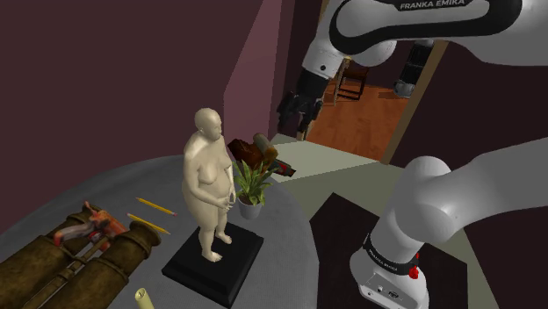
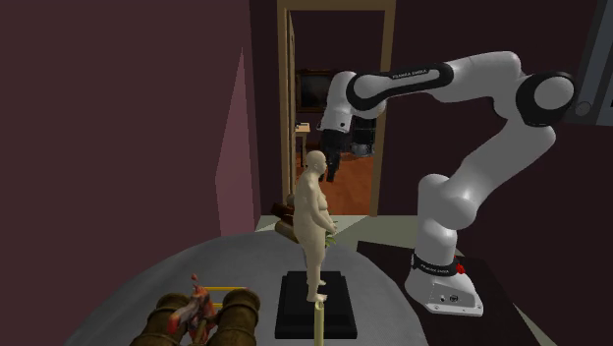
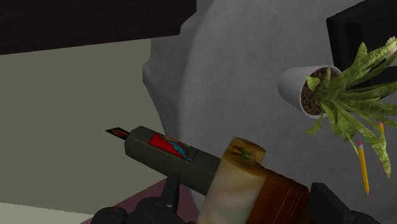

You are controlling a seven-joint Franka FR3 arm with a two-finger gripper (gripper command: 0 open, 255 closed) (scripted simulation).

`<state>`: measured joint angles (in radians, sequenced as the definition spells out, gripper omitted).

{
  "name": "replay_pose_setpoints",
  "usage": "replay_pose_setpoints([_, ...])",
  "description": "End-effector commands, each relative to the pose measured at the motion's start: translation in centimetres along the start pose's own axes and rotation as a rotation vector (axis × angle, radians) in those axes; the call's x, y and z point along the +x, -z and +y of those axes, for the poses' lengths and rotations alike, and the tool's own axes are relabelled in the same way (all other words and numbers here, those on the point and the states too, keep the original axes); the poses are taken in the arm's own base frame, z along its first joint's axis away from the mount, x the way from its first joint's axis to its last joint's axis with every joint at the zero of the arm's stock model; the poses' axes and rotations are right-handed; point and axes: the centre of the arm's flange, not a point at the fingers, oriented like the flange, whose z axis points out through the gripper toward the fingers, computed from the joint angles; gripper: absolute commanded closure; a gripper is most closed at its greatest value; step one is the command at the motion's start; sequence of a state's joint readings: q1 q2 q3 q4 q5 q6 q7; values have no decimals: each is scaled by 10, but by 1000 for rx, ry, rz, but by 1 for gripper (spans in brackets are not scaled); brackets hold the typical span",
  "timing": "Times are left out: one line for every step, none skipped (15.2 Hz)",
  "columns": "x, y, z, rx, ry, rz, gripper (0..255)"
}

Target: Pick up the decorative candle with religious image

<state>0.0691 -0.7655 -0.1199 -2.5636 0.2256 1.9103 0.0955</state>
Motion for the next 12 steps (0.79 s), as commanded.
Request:
replay_pose_setpoints([9, -26, 3, 72, -30, 20, 0])
replay_pose_setpoints([14, -37, 3, 107, -43, 27, 0])
replay_pose_setpoints([18, -48, 3, 141, -56, 35, 0])
replay_pose_setpoints([22, -59, 2, 176, -69, 42, 0])
replay_pose_setpoints([22, -60, 2, 178, -70, 43, 0])
replay_pose_setpoints([22, -65, 3, 178, -70, 43, 0])
replay_pose_setpoints([22, -70, 5, 178, -70, 43, 0])
replay_pose_setpoints([21, -75, 7, 178, -70, 43, 0])
replay_pose_setpoints([21, -80, 8, 178, -70, 43, 0])
replay_pose_setpoints([21, -85, 10, 178, -70, 43, 0])
replay_pose_setpoints([20, -90, 11, 178, -70, 43, 0])
replay_pose_setpoints([20, -98, 14, 178, -70, 43, 0])
